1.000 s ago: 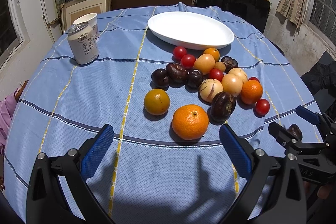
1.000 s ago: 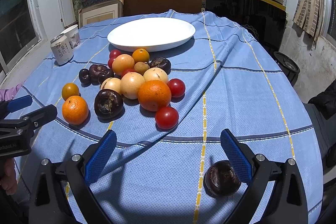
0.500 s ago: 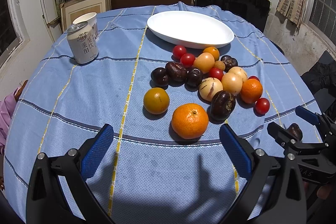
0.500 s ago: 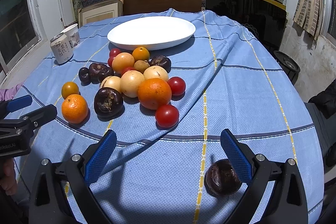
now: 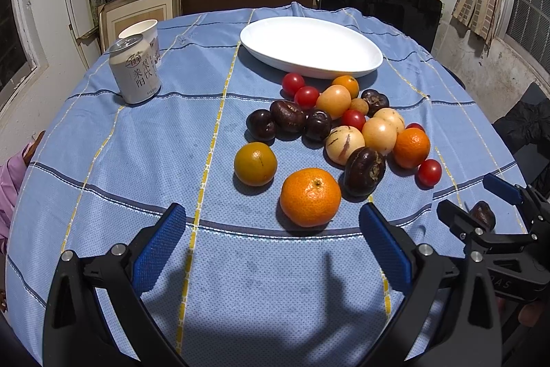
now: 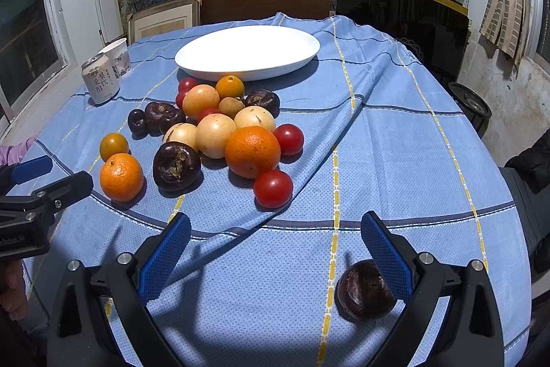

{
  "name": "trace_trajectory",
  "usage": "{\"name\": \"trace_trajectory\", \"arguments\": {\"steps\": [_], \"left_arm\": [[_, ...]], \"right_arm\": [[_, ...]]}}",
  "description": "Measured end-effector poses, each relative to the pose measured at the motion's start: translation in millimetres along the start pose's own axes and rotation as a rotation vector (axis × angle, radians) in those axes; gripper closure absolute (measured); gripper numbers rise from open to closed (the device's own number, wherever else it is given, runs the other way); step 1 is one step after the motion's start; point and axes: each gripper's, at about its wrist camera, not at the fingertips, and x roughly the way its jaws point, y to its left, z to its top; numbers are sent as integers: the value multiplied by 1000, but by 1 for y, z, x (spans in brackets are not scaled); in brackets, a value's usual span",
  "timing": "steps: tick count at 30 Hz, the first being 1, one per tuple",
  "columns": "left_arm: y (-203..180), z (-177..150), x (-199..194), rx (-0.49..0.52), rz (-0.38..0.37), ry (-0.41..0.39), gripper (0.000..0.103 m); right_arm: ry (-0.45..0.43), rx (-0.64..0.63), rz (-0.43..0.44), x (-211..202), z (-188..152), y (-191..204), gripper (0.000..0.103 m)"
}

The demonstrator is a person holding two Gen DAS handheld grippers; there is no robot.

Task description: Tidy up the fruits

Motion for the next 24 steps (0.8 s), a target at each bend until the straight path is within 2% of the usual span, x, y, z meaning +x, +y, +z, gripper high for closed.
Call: {"name": "trace_trajectory", "arguments": {"steps": [19, 24], "left_arm": [[0, -1, 3, 6, 6, 7, 4], [3, -2, 20, 5, -23, 54, 4]], "right_arm": [[1, -1, -1, 1, 0, -1, 3], [22, -30, -35, 5, 0, -10, 3]]}}
